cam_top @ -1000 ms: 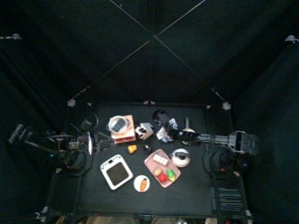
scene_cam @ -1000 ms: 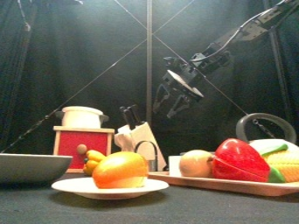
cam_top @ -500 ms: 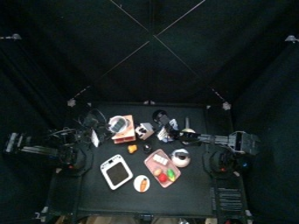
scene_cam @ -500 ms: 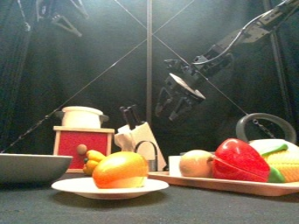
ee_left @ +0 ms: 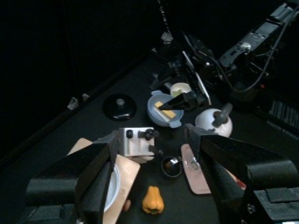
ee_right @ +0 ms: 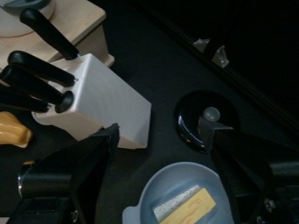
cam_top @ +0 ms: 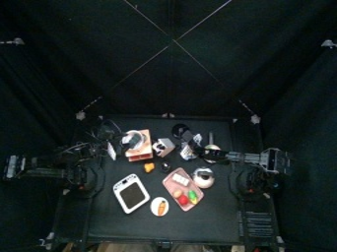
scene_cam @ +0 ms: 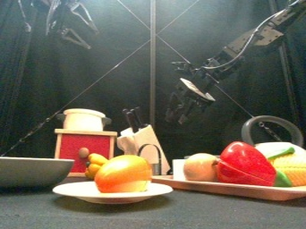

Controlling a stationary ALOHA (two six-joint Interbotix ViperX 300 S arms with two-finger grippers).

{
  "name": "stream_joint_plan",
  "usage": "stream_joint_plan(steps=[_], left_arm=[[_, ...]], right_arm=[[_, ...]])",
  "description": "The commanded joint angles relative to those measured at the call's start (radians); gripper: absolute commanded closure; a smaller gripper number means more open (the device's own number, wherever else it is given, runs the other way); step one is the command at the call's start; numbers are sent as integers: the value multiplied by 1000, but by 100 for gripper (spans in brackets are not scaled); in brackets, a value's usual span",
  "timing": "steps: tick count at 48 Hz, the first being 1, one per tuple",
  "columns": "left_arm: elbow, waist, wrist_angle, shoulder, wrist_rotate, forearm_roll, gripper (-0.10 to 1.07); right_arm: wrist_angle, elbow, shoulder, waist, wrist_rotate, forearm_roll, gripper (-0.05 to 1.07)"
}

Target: Grab cleaver

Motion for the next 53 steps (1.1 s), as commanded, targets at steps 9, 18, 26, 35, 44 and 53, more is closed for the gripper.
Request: stream_joint_plan(steps=[9, 18, 26, 35, 44, 53], left_arm=[[31, 48, -98, 6, 0, -84, 2], [78, 91, -270, 41, 3, -95, 2], [97, 123, -380, 81, 6, -49, 3], [92, 144, -282, 150, 5, -35, 3], [67, 127, -117, 195, -8, -23, 3], [58, 98, -120, 296, -38, -15, 3]], right_arm=[[21, 18, -69, 2, 11, -5, 1], [31, 8, -43, -6, 3, 0, 1], [51, -9, -14, -8, 0, -9, 1], [51, -26, 12, -14, 12, -8, 1], [51, -31, 29, -25, 14, 11, 1], [48, -49, 51, -26, 14, 23, 1]])
